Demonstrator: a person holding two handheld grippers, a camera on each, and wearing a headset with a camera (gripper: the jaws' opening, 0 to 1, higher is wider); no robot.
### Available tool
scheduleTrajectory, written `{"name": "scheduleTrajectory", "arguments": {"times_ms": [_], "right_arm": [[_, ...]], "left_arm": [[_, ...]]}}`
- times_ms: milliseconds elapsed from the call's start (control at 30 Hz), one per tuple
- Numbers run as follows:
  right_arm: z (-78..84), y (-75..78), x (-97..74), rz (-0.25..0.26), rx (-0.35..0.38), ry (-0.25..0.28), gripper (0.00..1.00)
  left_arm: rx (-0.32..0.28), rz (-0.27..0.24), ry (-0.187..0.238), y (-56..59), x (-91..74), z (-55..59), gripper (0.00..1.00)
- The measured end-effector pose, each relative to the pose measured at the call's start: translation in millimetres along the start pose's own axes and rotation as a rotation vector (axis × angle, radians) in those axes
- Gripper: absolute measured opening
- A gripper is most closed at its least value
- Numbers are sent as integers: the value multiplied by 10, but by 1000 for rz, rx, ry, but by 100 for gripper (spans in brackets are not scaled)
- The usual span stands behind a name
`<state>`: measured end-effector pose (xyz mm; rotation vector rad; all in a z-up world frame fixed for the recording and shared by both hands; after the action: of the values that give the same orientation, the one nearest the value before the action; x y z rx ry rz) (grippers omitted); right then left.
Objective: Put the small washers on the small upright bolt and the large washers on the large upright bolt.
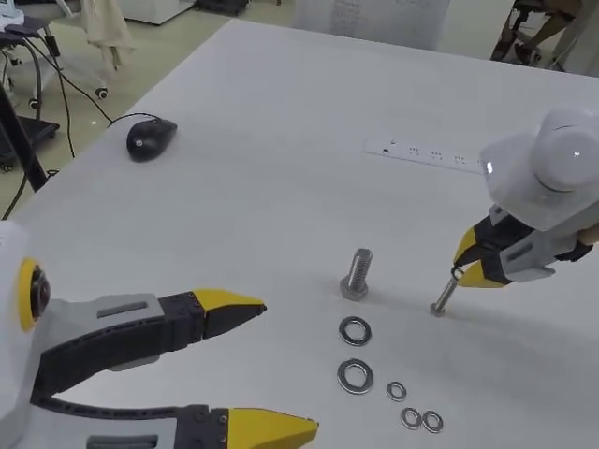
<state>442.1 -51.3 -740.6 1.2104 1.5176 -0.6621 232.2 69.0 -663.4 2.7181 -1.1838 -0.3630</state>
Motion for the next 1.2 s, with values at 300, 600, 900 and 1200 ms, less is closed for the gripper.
{"name": "scheduleTrajectory", "arguments": {"times_ms": [300,600,900,1200], "right_arm": [[24,6,75,-15,-3,-15,12],[62,-6,217,-36,-10,-29,12],[153,-22,397,-58,-7,-32,13],[200,-42,519,-80,-6,-49,13]], "left_arm": [[-2,-4,-1,-3,-16,5,54],[-3,-11,-1,-20,-33,-6,54],[-8,-8,-4,-23,-26,3,53],[-12,-9,-8,-29,-16,11,53]]}}
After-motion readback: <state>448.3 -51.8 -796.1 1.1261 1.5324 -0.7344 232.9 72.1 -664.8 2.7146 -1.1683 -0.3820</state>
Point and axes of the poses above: the centre of the closed fingertips' face, and the gripper's own axes: x roughly forward along the fingers, y roughly to its right, z roughly out of its underside, the point moved 2 cm from there along -x, roughly backward along the fingers, and after that the axes turned 2 degrees about y, right-handed, at the moved point
